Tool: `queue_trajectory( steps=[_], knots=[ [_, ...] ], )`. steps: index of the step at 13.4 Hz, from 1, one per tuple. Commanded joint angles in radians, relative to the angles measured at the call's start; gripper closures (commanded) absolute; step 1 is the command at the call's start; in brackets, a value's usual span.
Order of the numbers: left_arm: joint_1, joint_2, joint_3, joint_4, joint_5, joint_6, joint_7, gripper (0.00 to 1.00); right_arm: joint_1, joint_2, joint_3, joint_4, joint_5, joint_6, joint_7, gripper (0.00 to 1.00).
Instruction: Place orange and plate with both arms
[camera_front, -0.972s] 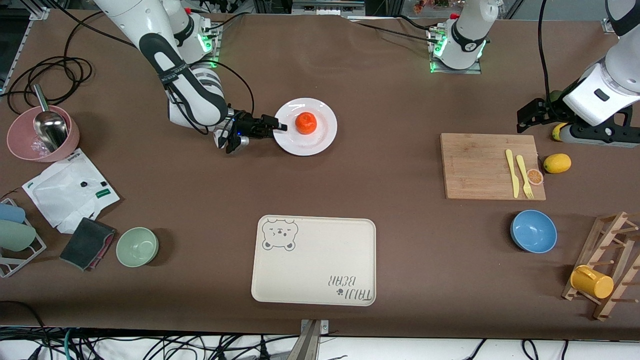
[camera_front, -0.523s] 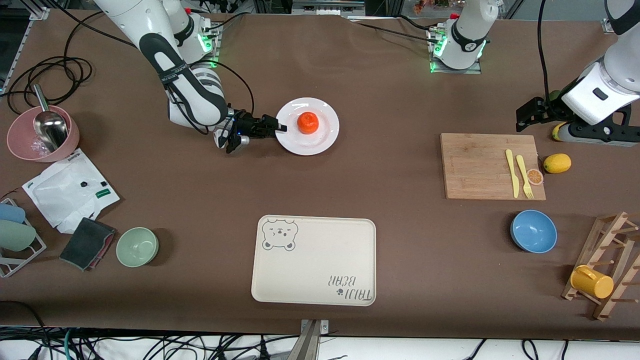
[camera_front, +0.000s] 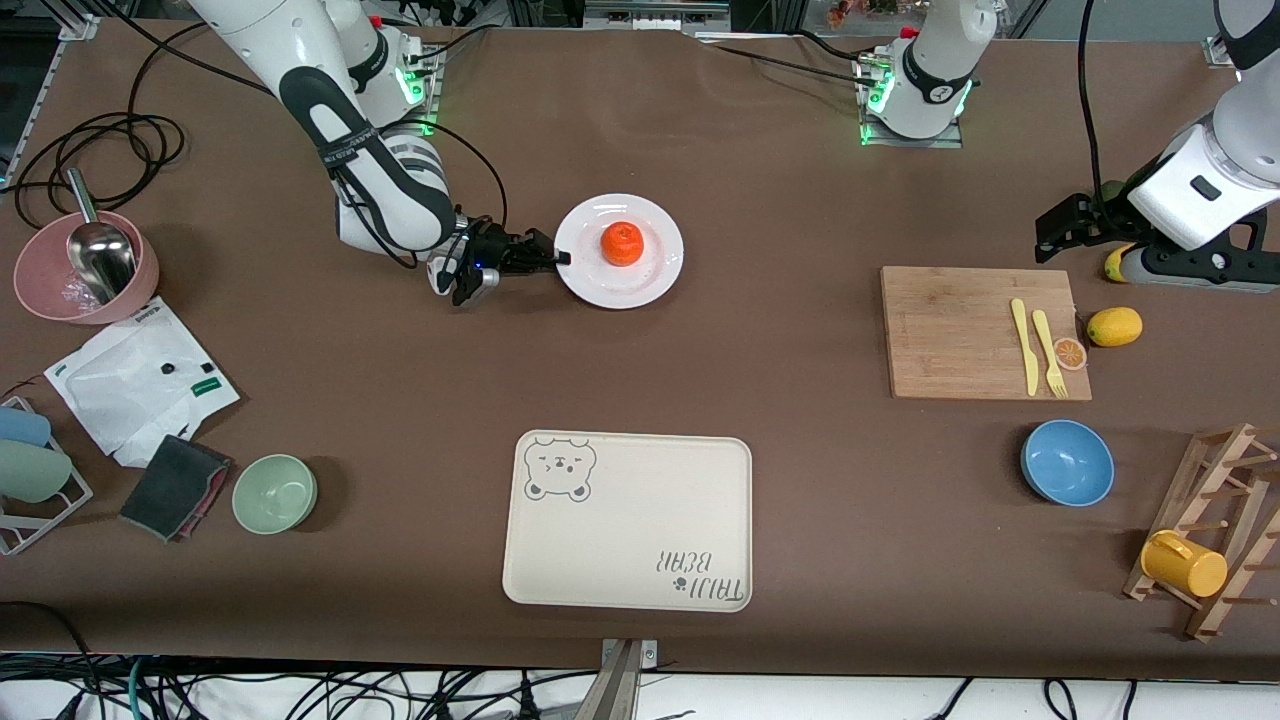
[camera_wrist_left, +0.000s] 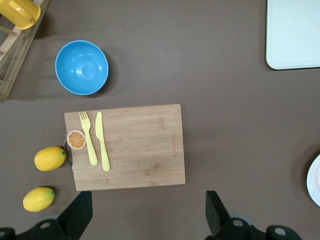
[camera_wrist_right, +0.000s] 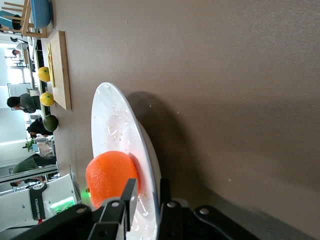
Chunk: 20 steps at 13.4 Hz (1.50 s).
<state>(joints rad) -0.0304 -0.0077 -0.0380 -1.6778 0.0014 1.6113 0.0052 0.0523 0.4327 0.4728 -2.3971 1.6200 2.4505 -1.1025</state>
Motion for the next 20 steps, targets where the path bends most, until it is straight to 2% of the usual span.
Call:
queue_trajectory(
  steps=[1,2,5,12,17,20],
  knots=[
    [0.000,-0.015,0.003,0.004,-0.009,-0.019,0.013,0.00,-0.011,-0.009,0.017,-0.016,0.026,0.009,-0.036,0.87],
    [0.000,-0.015,0.004,0.004,-0.009,-0.021,0.013,0.00,-0.011,-0.009,0.017,-0.016,0.026,0.009,-0.036,0.92],
    [0.000,-0.020,0.004,0.004,-0.009,-0.027,0.012,0.00,-0.011,-0.009,0.017,-0.016,0.026,0.009,-0.036,0.97],
    [-0.013,-0.018,-0.003,0.010,0.000,-0.048,0.006,0.00,-0.012,-0.008,0.017,0.012,0.034,0.001,-0.017,1.00],
    [0.000,-0.020,0.003,0.018,0.000,-0.057,0.015,0.00,-0.012,-0.006,0.017,0.154,0.027,-0.002,0.147,1.00],
    [-0.002,-0.020,-0.002,0.058,0.000,-0.070,0.009,0.00,-0.014,0.043,0.007,0.274,0.020,-0.001,0.194,1.00]
  ],
)
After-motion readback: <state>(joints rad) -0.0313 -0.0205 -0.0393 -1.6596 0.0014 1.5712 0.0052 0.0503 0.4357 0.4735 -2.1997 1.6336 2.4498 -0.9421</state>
